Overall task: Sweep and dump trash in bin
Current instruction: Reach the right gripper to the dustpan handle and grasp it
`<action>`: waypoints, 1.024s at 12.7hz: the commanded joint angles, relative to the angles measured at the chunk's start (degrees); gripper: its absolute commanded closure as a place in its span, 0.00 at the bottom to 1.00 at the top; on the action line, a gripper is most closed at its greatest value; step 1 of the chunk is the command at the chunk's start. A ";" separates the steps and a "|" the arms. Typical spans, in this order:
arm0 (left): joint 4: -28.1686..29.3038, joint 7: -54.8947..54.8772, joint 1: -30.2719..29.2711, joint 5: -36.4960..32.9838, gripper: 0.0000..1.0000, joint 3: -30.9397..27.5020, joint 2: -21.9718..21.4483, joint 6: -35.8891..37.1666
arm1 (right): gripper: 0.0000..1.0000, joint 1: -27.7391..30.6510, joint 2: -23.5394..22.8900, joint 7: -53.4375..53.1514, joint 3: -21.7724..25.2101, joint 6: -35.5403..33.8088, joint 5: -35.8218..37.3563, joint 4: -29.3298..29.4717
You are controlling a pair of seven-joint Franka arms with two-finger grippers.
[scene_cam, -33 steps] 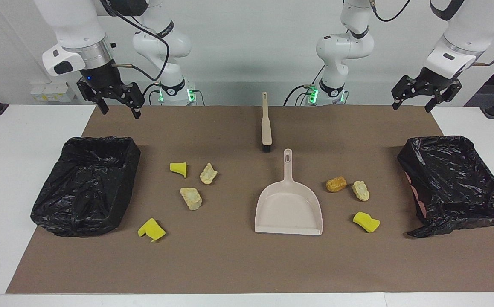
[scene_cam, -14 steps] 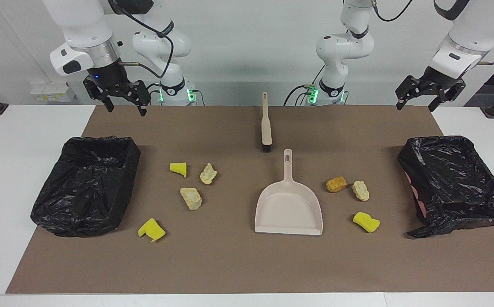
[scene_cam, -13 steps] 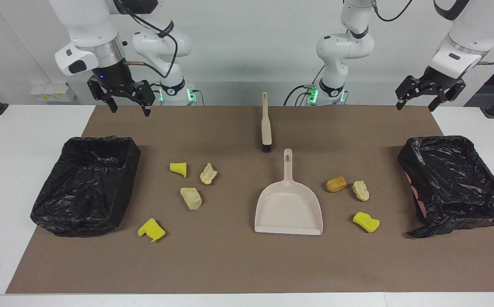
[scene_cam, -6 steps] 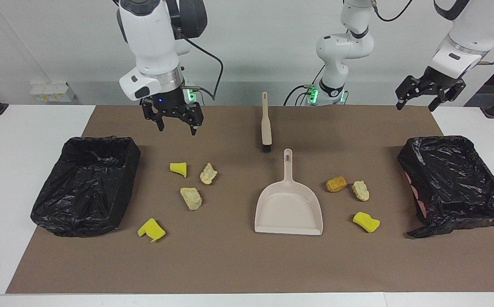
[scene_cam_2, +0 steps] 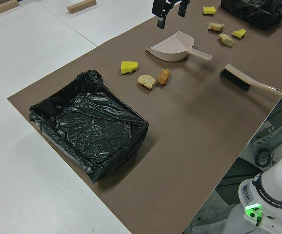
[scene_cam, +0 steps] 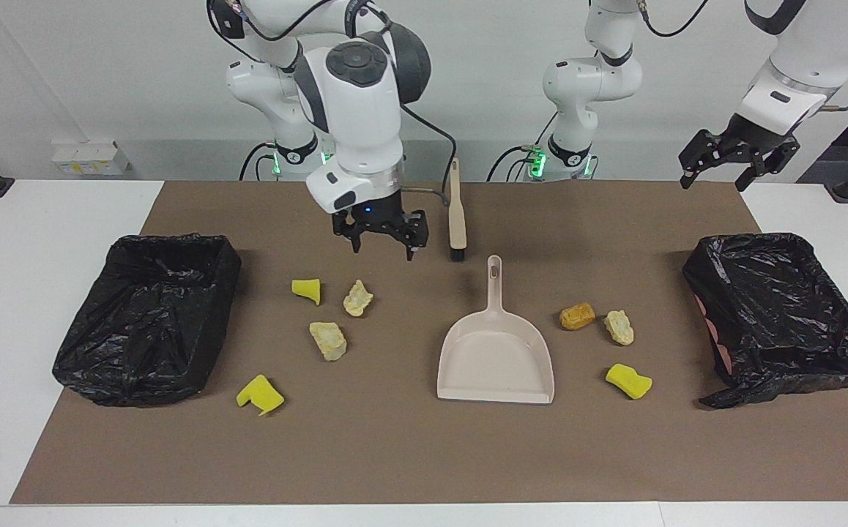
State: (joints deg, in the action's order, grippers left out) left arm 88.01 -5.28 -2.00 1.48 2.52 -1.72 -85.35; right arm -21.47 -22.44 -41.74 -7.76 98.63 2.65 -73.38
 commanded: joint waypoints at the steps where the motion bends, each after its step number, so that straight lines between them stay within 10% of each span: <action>1: 0.76 0.53 -0.20 0.37 0.00 -0.06 -1.09 0.01 | 0.00 -3.72 -4.00 -3.25 0.37 0.50 0.87 3.68; 13: 0.85 0.53 0.15 0.37 0.00 -0.06 -1.09 0.27 | 0.00 -16.84 -19.30 -11.61 1.52 12.10 5.44 7.64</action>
State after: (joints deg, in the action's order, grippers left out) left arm 88.01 -5.27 -1.98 1.48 2.54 -1.72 -85.33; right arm -37.28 -39.21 -52.27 -6.77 109.51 6.62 -68.24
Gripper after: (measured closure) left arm 0.000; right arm 0.000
